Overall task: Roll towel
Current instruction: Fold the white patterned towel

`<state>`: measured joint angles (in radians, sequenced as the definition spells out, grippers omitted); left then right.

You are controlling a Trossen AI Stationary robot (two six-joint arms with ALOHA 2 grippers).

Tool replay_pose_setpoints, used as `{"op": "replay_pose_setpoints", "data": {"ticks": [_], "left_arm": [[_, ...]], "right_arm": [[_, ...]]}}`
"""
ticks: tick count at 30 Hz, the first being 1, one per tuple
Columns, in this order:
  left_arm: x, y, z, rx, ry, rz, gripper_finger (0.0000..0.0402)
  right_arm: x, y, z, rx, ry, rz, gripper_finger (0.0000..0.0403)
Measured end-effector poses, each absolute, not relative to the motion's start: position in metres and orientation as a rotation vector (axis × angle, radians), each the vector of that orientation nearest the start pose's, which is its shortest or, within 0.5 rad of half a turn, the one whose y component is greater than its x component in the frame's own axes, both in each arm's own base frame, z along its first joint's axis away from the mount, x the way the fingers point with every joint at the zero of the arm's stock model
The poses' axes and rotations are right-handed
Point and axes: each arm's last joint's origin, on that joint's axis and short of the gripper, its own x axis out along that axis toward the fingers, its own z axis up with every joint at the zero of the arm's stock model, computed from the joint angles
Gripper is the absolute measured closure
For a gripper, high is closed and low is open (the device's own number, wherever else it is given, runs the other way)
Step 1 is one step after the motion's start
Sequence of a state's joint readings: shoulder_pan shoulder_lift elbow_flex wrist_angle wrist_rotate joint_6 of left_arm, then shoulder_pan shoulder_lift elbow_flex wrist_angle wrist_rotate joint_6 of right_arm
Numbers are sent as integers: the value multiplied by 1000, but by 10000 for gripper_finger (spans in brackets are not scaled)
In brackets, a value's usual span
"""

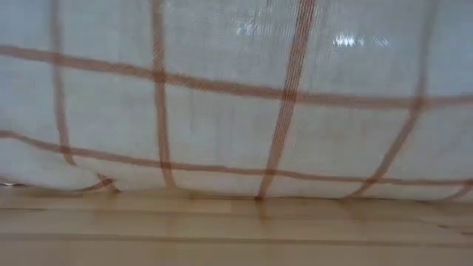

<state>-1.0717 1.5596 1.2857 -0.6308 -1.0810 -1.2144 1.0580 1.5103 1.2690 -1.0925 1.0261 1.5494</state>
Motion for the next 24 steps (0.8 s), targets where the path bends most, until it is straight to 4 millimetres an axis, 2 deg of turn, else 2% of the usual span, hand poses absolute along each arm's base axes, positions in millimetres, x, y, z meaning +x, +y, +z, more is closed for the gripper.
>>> {"op": "replay_pose_setpoints", "data": {"ticks": [6, 13, 18, 21, 24], "left_arm": [[184, -202, 316, -354, 475, 396, 401], [168, -141, 340, -310, 503, 506, 401], [152, -100, 334, -363, 495, 559, 401], [145, -80, 324, -409, 484, 582, 401], [141, -61, 323, -438, 443, 598, 401]], "right_arm": [[158, 174, 311, 299, 479, -582, 403], [146, 117, 339, 308, 471, -709, 403], [135, 81, 344, 330, 461, -780, 403], [126, 61, 340, 352, 442, -819, 403], [119, 43, 335, 372, 423, -844, 403]]}}
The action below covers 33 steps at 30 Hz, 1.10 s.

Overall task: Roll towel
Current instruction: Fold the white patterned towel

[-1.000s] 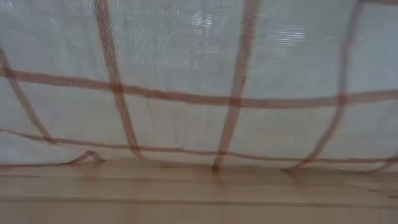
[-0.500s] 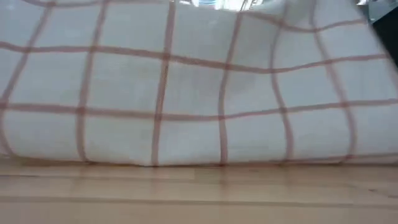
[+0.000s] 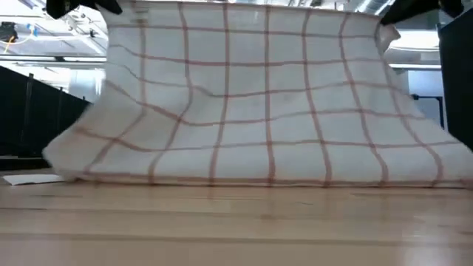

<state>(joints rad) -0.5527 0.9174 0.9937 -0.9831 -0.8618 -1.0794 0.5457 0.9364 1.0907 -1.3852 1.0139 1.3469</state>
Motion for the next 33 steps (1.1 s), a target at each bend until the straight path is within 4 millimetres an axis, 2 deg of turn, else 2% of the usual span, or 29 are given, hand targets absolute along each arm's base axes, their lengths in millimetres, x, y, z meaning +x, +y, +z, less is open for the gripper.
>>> {"op": "replay_pose_setpoints", "data": {"ticks": [4, 9, 14, 17, 24, 28, 33], "left_arm": [[143, -38, 321, -449, 472, 610, 402], [148, -13, 319, -418, 555, 638, 402], [154, 11, 305, -402, 617, 646, 402], [150, 25, 292, -433, 676, 662, 402], [142, 60, 282, -433, 739, 680, 402], [134, 78, 282, -429, 740, 695, 402], [129, 99, 278, -458, 769, 633, 402]], "right_arm": [[121, 28, 326, 394, 459, -789, 403], [140, 10, 315, 385, 450, -782, 403], [161, -16, 297, 376, 519, -789, 403], [169, -35, 291, 388, 540, -799, 403], [177, -77, 283, 406, 595, -782, 403], [181, -92, 281, 414, 593, -759, 403], [185, -107, 275, 414, 614, -741, 403]]}}
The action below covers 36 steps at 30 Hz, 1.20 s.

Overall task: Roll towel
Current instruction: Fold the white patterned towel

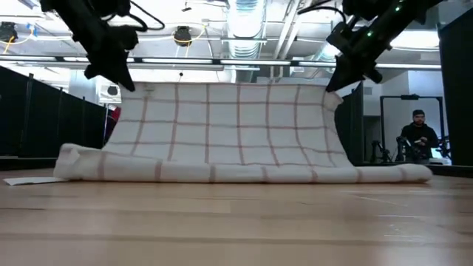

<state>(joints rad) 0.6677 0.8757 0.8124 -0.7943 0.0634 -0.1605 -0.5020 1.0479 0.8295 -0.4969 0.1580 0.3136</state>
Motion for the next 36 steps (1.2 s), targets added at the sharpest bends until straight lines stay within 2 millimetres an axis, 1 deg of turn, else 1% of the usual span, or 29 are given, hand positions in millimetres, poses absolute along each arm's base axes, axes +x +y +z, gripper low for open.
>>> {"op": "replay_pose_setpoints", "data": {"ticks": [4, 6, 11, 14, 20, 24, 27, 30, 34, 36], "left_arm": [[134, 114, 269, -482, 801, 539, 402], [138, 120, 263, -472, 829, 526, 402], [148, 135, 255, -444, 834, 522, 402], [149, 143, 252, -441, 823, 541, 402], [149, 149, 251, -409, 828, 539, 402], [148, 150, 251, -400, 834, 568, 395], [148, 150, 251, -397, 838, 576, 374], [148, 150, 250, -398, 841, 581, 344], [147, 151, 250, -379, 855, 629, 300], [146, 150, 251, -390, 847, 641, 280]], "right_arm": [[186, -115, 270, 418, 634, -743, 403], [185, -118, 269, 422, 640, -749, 403], [177, -126, 267, 431, 672, -790, 403], [172, -131, 265, 429, 693, -809, 403], [169, -142, 261, 441, 714, -803, 403], [172, -149, 254, 439, 744, -808, 401], [176, -154, 250, 414, 748, -783, 384], [179, -159, 248, 389, 738, -779, 352], [176, -167, 249, 362, 722, -795, 305], [173, -168, 253, 347, 720, -800, 284]]}}
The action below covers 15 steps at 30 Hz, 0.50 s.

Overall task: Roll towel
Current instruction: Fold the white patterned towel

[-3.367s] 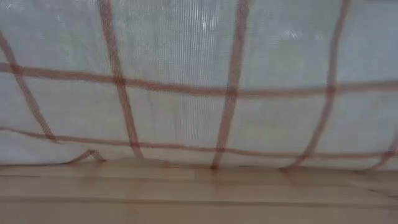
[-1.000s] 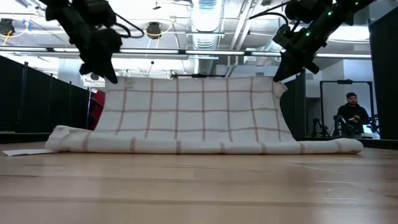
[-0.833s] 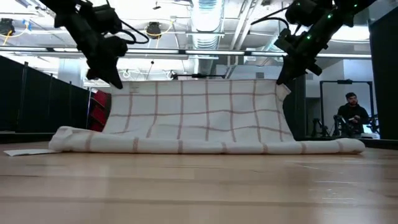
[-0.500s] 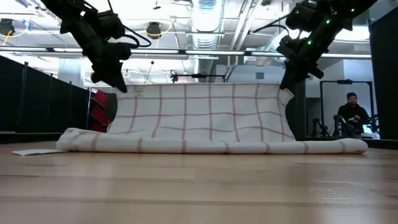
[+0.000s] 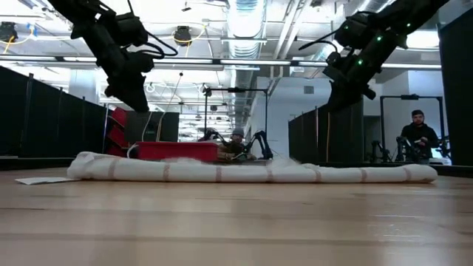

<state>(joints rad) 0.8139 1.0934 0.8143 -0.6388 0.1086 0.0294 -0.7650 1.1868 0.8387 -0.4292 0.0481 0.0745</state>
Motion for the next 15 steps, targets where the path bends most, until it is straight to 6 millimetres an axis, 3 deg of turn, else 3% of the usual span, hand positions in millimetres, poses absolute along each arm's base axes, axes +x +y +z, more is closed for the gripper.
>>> {"op": "replay_pose_setpoints", "data": {"ticks": [5, 11, 15], "left_arm": [[148, 143, 259, -417, 801, 611, 252], [156, 128, 259, -455, 813, 536, 249], [160, 123, 256, -449, 836, 505, 249]], "right_arm": [[165, -158, 267, 350, 695, -721, 256], [164, -163, 243, 466, 799, -726, 254], [173, -178, 240, 443, 722, -746, 256]]}}
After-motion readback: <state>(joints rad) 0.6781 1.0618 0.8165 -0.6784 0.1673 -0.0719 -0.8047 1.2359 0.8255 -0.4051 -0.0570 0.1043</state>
